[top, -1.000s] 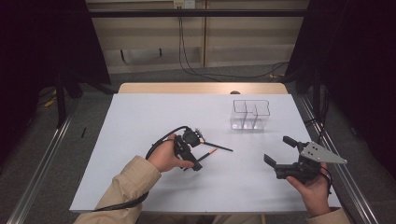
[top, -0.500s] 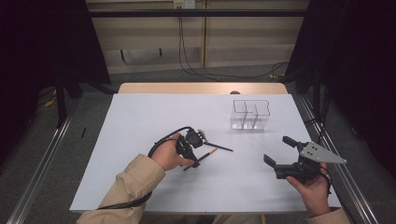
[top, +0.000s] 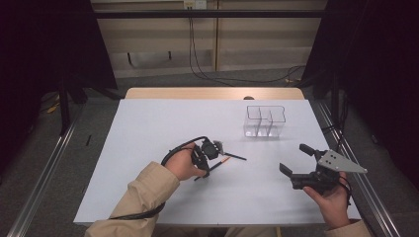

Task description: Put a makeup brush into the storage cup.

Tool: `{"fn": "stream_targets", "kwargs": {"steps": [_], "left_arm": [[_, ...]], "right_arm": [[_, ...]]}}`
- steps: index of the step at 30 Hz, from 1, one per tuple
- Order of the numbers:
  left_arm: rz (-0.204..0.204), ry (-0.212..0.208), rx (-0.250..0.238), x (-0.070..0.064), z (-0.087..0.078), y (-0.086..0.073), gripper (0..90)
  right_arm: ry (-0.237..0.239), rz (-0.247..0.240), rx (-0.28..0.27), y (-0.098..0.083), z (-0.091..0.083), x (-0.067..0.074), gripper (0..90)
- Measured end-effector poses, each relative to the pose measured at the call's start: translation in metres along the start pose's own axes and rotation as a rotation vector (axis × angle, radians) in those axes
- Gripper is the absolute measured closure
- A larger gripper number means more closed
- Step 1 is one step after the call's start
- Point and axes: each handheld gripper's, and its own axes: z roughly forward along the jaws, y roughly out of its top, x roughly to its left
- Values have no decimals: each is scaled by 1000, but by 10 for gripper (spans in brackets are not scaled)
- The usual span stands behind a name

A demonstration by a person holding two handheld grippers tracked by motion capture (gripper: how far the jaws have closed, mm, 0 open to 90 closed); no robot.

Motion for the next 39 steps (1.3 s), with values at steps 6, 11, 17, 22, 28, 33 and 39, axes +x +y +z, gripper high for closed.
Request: {"fn": "stream_targets", "kwargs": {"steps": [6,11,17,22,28,33,39], "left_arm": [[8,-10,13,-2,1,2,846],[30,-22,3,0,0,0,848],[35,-23,-19,0,0,-2,849],[33,-28,-56,1,-1,-7,849],[31,-53,-121,-1,-7,-11,849],[33,-75,-183,1,-14,-16,849],[8,-86,-284,2,-18,-22,849]], "right_arm": [[2,-6,4,-1,0,0,22],[1,-5,9,-1,1,0,23],[2,-5,12,-2,1,0,23],[6,-4,18,-3,2,0,23],[6,-3,20,-3,3,0,23],[9,-6,24,-3,4,1,23],[11,-8,26,-3,4,1,23]]}}
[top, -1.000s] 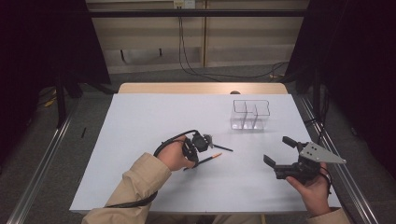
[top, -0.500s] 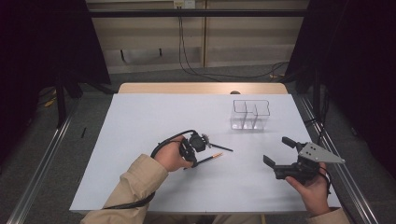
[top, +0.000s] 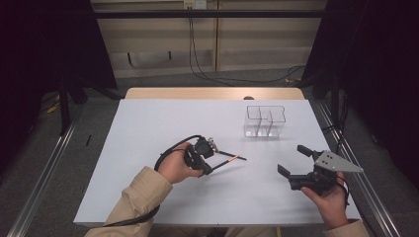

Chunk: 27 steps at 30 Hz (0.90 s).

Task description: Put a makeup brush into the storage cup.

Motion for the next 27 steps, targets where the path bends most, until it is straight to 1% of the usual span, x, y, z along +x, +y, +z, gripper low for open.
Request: {"fn": "stream_targets", "kwargs": {"steps": [1,3,5,6,8,9,10,11,12,15,16,18,19,21,23,24,25,26,27], "left_arm": [[-2,0,-20,0,-1,-1,849],[-27,-7,-69,0,-3,-2,849],[-42,-4,-110,1,-6,-4,849],[-31,-7,-124,2,-8,-4,849],[-52,-11,-175,3,-10,-7,849],[-51,-9,-200,4,-11,-8,849],[-74,-12,-238,4,-12,-9,849],[-69,-10,-256,4,-13,-11,849],[-64,-4,-286,4,-13,-12,849],[-97,-8,-378,5,-15,-17,849],[-107,-4,-403,5,-15,-18,849],[-122,-12,-453,7,-16,-22,849],[-134,-11,-471,8,-17,-24,849],[-140,-14,-513,8,-17,-28,849],[-142,-39,-556,9,-17,-31,849],[-147,-33,-575,8,-17,-32,848],[-156,-50,-598,8,-17,-34,849],[-154,-57,-615,8,-17,-35,849],[-157,-53,-629,7,-17,-35,848]], "right_arm": [[0,0,0,0,0,0,23],[0,0,1,0,0,0,23],[0,0,1,0,0,0,23],[0,-1,2,0,0,0,23],[0,0,1,0,0,0,23],[1,0,1,0,0,0,23],[1,0,1,0,0,0,23],[1,0,1,0,0,0,23],[0,0,2,0,0,0,23],[0,0,2,0,1,0,23],[0,1,1,0,1,0,23],[2,1,2,0,1,1,23],[2,1,2,0,1,1,23],[3,1,2,0,1,1,23],[3,1,2,0,1,1,23],[2,0,3,0,1,1,23],[2,2,4,-1,1,1,23],[2,2,4,-1,2,1,23],[2,1,3,-1,2,1,23]]}}
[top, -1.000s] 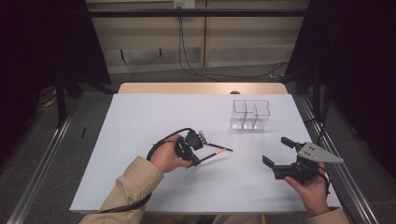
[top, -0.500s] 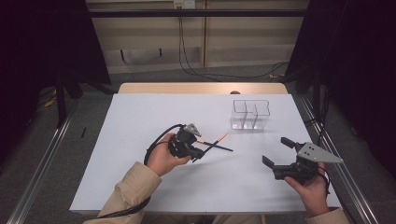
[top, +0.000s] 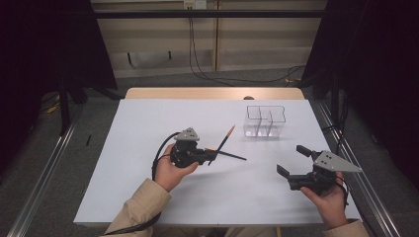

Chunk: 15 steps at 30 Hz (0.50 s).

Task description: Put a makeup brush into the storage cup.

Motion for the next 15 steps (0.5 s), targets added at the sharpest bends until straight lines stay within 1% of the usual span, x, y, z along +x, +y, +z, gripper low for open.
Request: {"fn": "stream_targets", "kwargs": {"steps": [2,3,7,9,10,12,13,15], "left_arm": [[3,-4,-20,-1,-1,-1,848],[8,5,-29,-1,-1,-2,849],[8,9,-72,-2,-2,-5,849],[21,19,-105,-3,-4,-6,849],[18,5,-135,-3,-5,-7,849],[18,1,-157,-2,-6,-9,849],[28,0,-174,-2,-6,-9,849],[20,4,-197,-2,-7,-10,849]], "right_arm": [[1,-2,1,0,0,0,23],[3,-2,2,0,0,0,23],[4,0,4,0,1,0,23],[5,0,4,0,1,1,23],[3,0,4,0,1,1,23],[2,0,5,0,2,1,23],[2,0,4,0,2,1,23],[2,0,4,-1,2,1,23]]}}
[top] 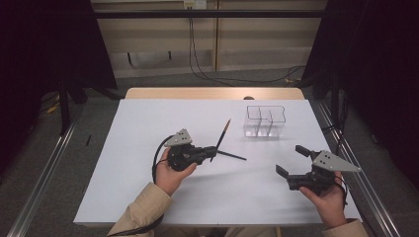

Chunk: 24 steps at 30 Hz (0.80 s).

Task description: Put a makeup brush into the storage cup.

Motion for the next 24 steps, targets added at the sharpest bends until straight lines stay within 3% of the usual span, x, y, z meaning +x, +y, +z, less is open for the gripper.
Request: {"fn": "stream_targets", "kwargs": {"steps": [11,24], "left_arm": [[-16,-5,-98,-2,-2,-2,849],[10,-7,-108,-4,0,-3,848]], "right_arm": [[3,-1,3,0,1,1,23],[9,2,1,1,5,2,22]]}}
